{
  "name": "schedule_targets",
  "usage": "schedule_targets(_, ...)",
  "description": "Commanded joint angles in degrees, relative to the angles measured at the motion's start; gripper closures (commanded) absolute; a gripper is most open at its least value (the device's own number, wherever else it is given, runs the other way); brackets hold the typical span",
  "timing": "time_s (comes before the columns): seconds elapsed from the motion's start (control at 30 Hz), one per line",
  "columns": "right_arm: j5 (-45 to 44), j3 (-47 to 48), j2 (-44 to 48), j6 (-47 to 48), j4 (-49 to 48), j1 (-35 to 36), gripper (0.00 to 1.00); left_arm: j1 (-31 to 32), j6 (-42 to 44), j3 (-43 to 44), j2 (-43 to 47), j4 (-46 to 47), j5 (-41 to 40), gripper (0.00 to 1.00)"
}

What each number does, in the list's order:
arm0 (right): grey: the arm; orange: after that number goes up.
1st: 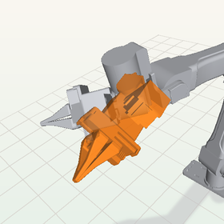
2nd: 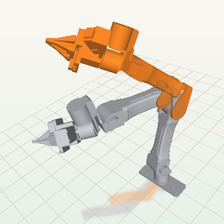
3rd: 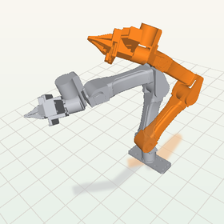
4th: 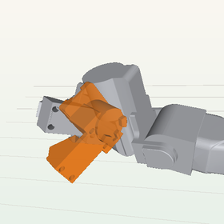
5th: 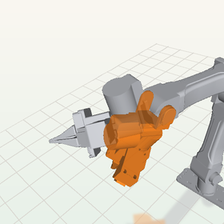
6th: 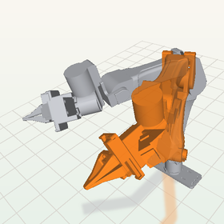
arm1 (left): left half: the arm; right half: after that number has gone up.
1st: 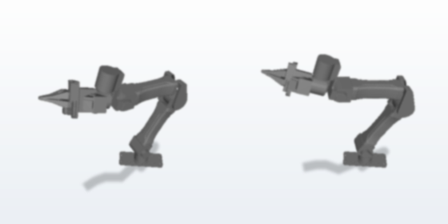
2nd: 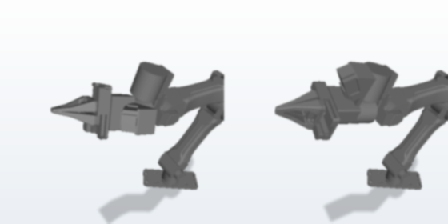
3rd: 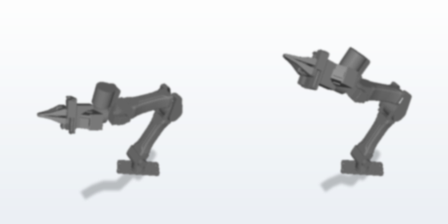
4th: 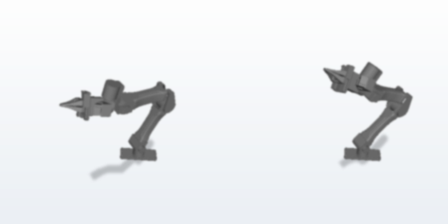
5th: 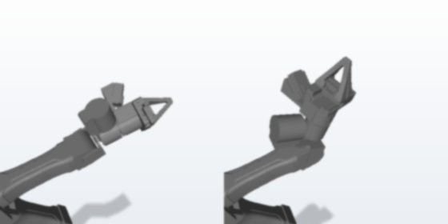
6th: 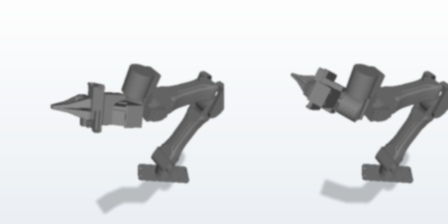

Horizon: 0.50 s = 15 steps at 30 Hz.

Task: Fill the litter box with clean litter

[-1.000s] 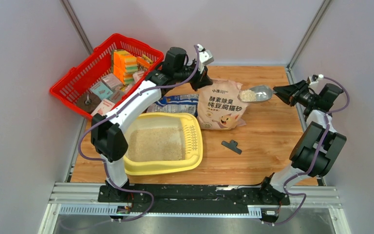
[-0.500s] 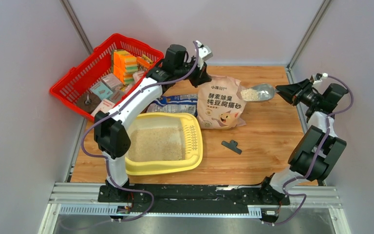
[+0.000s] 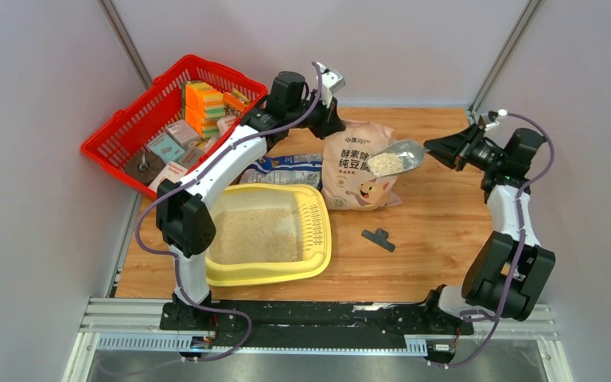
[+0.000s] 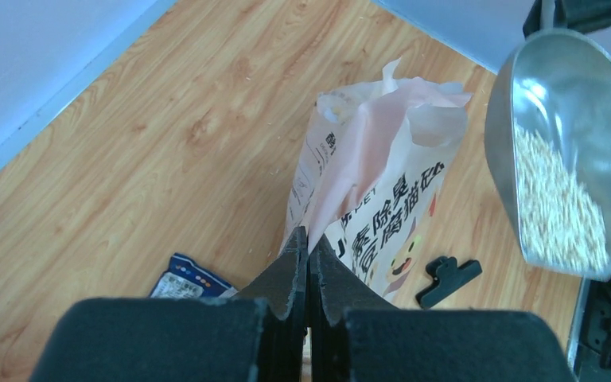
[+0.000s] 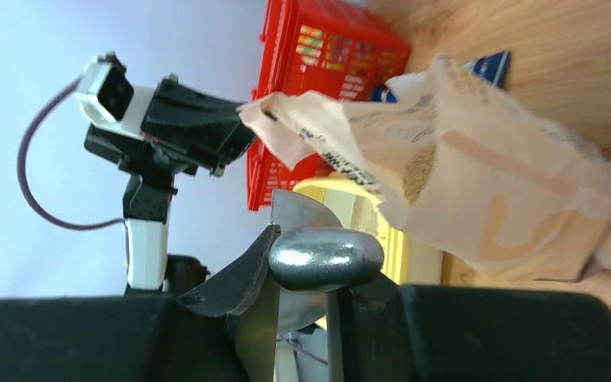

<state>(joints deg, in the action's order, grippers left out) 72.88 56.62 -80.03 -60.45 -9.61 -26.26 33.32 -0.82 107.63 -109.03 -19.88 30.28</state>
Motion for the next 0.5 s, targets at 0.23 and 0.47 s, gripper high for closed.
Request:
schedule_targets(0.23, -8.1, 0.0, 4.5, 4.8, 9.1, 18.5, 1.0, -0.7, -13.3, 4.5, 1.1, 5.7, -0.9, 1.0)
schedule_targets(0.47, -17.8, 7.1, 3.7, 20.2, 28.2, 33.5, 1.0, -0.7, -17.2, 2.6, 2.2, 5.0, 0.5, 1.0)
